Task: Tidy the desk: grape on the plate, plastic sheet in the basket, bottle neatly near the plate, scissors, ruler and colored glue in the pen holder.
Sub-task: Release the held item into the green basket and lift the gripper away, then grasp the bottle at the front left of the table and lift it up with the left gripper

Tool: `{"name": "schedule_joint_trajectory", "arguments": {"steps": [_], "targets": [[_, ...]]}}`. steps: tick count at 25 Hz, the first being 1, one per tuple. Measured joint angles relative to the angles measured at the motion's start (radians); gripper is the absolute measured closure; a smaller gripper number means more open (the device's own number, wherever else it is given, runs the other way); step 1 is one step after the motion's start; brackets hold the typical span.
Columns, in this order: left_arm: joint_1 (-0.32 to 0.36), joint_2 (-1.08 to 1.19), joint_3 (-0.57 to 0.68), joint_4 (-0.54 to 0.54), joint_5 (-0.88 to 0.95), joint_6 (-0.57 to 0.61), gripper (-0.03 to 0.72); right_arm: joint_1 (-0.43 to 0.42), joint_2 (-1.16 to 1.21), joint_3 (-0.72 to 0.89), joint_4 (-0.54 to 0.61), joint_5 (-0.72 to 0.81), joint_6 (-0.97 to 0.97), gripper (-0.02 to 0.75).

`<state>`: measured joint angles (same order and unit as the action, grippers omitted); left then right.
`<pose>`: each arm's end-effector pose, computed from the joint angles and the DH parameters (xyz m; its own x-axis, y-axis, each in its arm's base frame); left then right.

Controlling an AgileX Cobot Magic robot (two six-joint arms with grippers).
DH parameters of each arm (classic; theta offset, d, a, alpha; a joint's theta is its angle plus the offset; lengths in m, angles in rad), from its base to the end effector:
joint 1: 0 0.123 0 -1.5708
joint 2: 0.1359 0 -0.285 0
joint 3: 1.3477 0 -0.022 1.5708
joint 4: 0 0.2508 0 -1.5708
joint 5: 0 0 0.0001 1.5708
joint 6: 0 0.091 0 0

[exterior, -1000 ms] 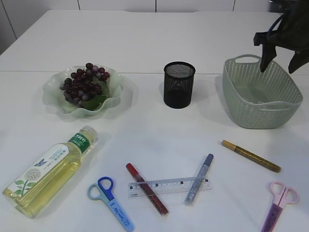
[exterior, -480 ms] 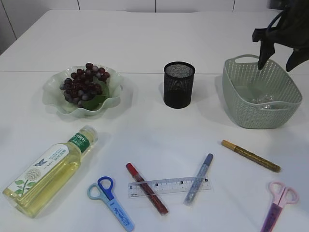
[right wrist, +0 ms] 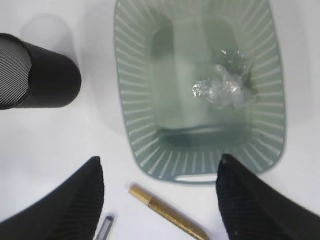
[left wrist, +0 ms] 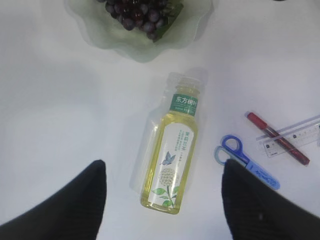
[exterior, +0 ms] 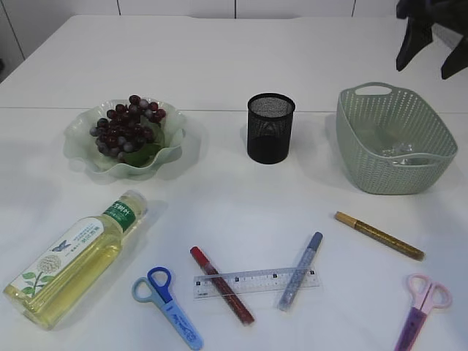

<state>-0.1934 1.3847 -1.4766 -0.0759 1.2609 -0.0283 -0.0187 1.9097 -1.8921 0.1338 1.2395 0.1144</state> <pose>0.2649 -0.0586 0.3938 -0.8764 0.1193 -0.4666 0.1802 0.9797 -0.0879 0.4145 0.0037 0.3328 -0.9129 0.1733 -0.3696 0.1142 0.9777 0.1764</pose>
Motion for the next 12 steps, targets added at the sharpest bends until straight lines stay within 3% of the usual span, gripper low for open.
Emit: {"name": "schedule_joint_trajectory", "arguments": {"steps": [6, 12], "targets": [[-0.021, 0.113, 0.002, 0.023, -0.009, 0.015, 0.139, 0.000, -0.161, 0.233, 0.021, 0.000, -0.020, 0.194], [-0.147, 0.229, 0.002, 0.112, -0.017, 0.028, 0.137, 0.000, -0.351, 0.519, 0.027, 0.000, -0.044, 0.195]]}}
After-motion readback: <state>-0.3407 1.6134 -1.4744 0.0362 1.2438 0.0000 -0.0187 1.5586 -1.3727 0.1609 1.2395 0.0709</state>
